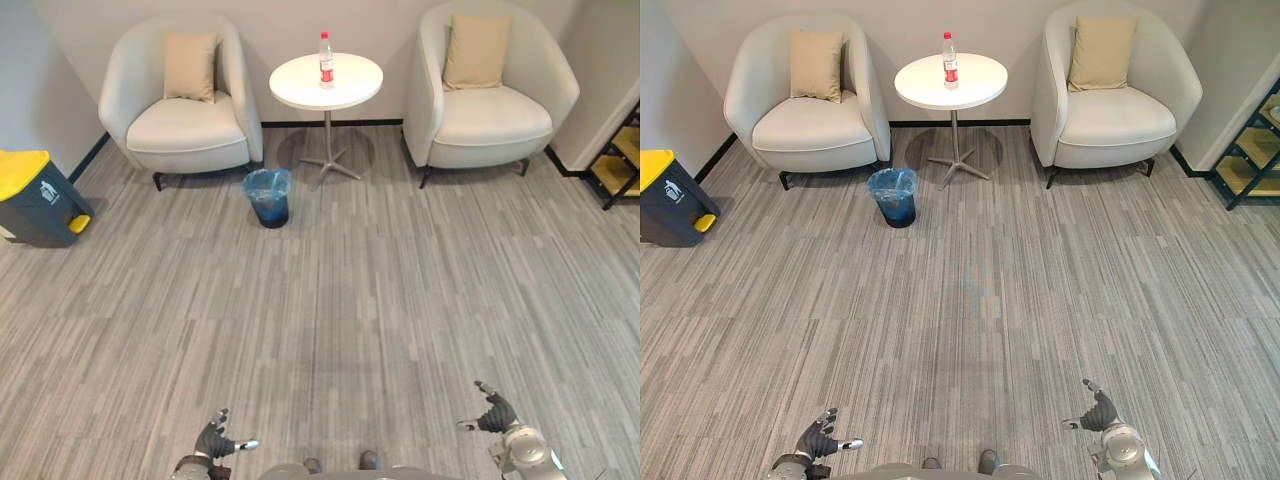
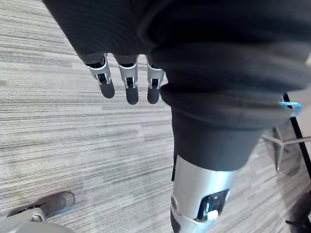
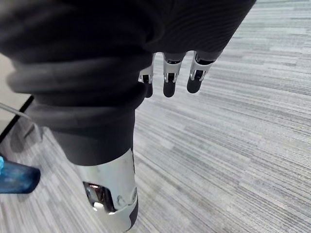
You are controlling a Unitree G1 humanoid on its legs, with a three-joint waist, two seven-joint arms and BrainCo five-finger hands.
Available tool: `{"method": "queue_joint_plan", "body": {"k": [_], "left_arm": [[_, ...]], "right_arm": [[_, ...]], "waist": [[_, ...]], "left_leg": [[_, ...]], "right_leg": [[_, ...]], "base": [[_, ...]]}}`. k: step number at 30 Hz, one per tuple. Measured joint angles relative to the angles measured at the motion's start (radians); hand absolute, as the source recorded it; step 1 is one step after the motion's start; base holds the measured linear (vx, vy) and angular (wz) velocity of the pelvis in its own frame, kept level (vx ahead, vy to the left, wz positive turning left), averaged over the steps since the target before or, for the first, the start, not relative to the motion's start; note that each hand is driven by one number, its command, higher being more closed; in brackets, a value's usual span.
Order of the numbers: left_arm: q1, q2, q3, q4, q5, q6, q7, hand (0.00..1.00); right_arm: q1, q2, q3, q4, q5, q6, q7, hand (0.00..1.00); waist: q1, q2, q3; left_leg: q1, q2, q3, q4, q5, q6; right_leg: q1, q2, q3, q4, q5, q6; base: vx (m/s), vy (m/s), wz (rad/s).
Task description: Gather rubbish on tea table into small bin, then transfer packed bag to large trash can.
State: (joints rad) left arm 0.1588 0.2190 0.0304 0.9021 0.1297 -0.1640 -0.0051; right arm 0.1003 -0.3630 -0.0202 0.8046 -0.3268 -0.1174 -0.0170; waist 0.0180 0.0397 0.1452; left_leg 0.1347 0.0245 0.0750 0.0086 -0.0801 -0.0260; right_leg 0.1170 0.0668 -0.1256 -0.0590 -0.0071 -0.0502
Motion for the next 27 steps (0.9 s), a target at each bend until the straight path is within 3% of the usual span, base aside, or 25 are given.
{"method": "queue_joint_plan", "body": {"k": [11,16,17,19,20,21,24,25,27], "left_arm": [[-0.002,0.001,0.0,-0.05,-0.012,0.001,-0.014,0.0],[-0.003,0.001,0.011,-0.05,-0.036,0.002,-0.011,0.0],[-0.008,0.001,0.018,-0.052,-0.043,0.002,-0.008,0.0],[-0.004,0.002,0.027,-0.071,-0.059,0.003,0.007,0.0],[-0.001,0.003,0.031,-0.081,-0.064,0.004,0.009,0.0],[-0.001,0.009,0.033,-0.095,-0.08,0.007,0.01,0.0],[0.0,0.027,0.036,-0.11,-0.085,0.009,0.013,0.0],[0.003,0.04,0.042,-0.11,-0.096,0.014,0.018,0.0],[0.011,0.054,0.05,-0.11,-0.102,0.024,0.031,0.0]], "right_arm": [[0.002,0.006,0.003,-0.035,0.004,-0.006,-0.004,0.0],[-0.025,0.016,0.0,-0.028,0.029,0.003,-0.019,0.0],[-0.045,0.025,-0.011,-0.007,0.054,0.005,-0.027,0.0],[-0.074,0.043,-0.022,0.035,0.104,0.013,-0.035,0.0],[-0.075,0.051,-0.022,0.037,0.126,0.016,-0.038,0.0],[-0.073,0.065,-0.022,0.037,0.14,0.018,-0.043,0.0],[-0.072,0.091,-0.021,0.037,0.17,0.018,-0.044,0.0],[-0.067,0.103,-0.02,0.037,0.177,0.02,-0.044,0.0],[-0.066,0.107,-0.021,0.037,0.202,0.024,-0.044,0.0]], "waist": [[0.001,-0.01,-0.004],[0.013,-0.013,-0.004],[0.025,-0.015,-0.003],[0.028,-0.022,0.001],[0.031,-0.03,0.005],[0.039,-0.04,0.012],[0.052,-0.057,0.029],[0.051,-0.066,0.04],[0.047,-0.067,0.05]], "left_leg": [[-0.033,0.002,-0.009,0.009,-0.008,0.002],[-0.093,0.01,0.006,0.086,-0.052,0.006],[-0.116,0.013,0.015,0.115,-0.069,0.009],[-0.155,0.012,0.021,0.177,-0.108,0.019],[-0.161,0.007,0.026,0.206,-0.13,0.024],[-0.161,-0.004,0.032,0.238,-0.161,0.033],[-0.144,-0.013,0.036,0.299,-0.238,0.061],[-0.11,-0.015,0.031,0.309,-0.265,0.063],[-0.044,-0.004,0.025,0.288,-0.295,0.055]], "right_leg": [[-0.026,0.001,-0.011,0.005,-0.01,0.015],[-0.07,0.001,0.003,0.037,-0.027,0.034],[-0.1,0.002,0.015,0.077,-0.045,0.025],[-0.179,-0.012,0.02,0.228,-0.13,0.041],[-0.218,-0.028,0.02,0.326,-0.185,0.068],[-0.263,-0.055,0.013,0.46,-0.248,0.13],[-0.391,-0.121,-0.066,0.779,-0.24,0.102],[-0.433,-0.154,-0.098,0.895,-0.264,0.079],[-0.478,-0.201,-0.168,0.885,-0.297,0.09]], "base": [[0.0,0.0,0.03],[0.0,0.024,-0.11],[0.0,0.035,-0.21],[0.01,0.039,-0.11],[0.03,0.052,-0.03],[0.04,0.051,-0.08],[0.12,0.042,-0.11],[0.26,0.017,0.1],[0.39,-0.009,0.1]]}}
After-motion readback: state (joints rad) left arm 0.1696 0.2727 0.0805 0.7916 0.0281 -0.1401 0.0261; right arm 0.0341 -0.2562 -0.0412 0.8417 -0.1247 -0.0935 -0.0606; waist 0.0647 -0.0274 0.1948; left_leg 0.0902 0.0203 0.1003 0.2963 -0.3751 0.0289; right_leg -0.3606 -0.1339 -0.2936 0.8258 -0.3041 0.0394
